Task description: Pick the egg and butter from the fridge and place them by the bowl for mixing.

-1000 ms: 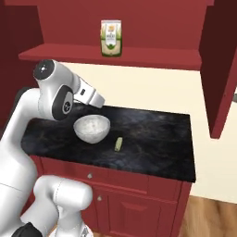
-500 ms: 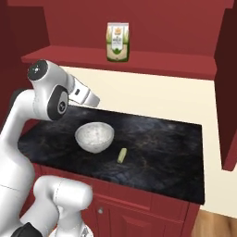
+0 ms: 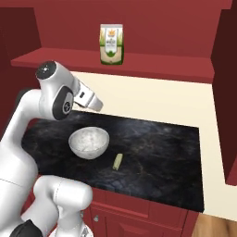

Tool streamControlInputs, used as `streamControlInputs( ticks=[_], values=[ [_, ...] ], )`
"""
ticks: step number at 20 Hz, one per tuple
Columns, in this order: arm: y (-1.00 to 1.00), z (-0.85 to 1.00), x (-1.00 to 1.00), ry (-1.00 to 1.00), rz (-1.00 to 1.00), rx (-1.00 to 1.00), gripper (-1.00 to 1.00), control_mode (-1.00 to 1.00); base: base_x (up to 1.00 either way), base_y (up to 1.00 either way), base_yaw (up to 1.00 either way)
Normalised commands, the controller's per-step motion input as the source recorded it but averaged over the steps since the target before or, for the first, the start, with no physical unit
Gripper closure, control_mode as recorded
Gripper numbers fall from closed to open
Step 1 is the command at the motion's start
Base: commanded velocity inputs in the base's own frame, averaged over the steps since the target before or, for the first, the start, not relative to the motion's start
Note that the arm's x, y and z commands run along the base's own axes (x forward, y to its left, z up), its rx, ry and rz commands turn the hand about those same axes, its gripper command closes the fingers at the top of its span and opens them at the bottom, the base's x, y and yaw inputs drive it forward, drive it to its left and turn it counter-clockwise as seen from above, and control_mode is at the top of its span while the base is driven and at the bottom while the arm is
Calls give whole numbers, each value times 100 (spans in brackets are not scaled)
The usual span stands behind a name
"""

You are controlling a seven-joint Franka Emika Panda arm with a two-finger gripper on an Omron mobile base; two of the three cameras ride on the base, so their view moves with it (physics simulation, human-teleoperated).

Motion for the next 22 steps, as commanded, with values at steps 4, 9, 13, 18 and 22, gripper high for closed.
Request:
streamControlInputs(
  ticks=[4, 9, 13, 18, 22],
  values=[
    [-57, -69, 10, 17, 4, 12, 100, -100, 0, 0, 0],
    [-68, -89, 20, 12, 15, 15, 100, -100, 0, 0, 0],
    [-35, -75, 70, 14, 5, 2, 100, -100, 0, 0, 0],
    [-19, -51, 92, 16, 0, 0, 100, -100, 0, 0, 0],
    [-22, -40, 75, 18, 0, 0, 100, -100, 0, 0, 0]
  ],
)
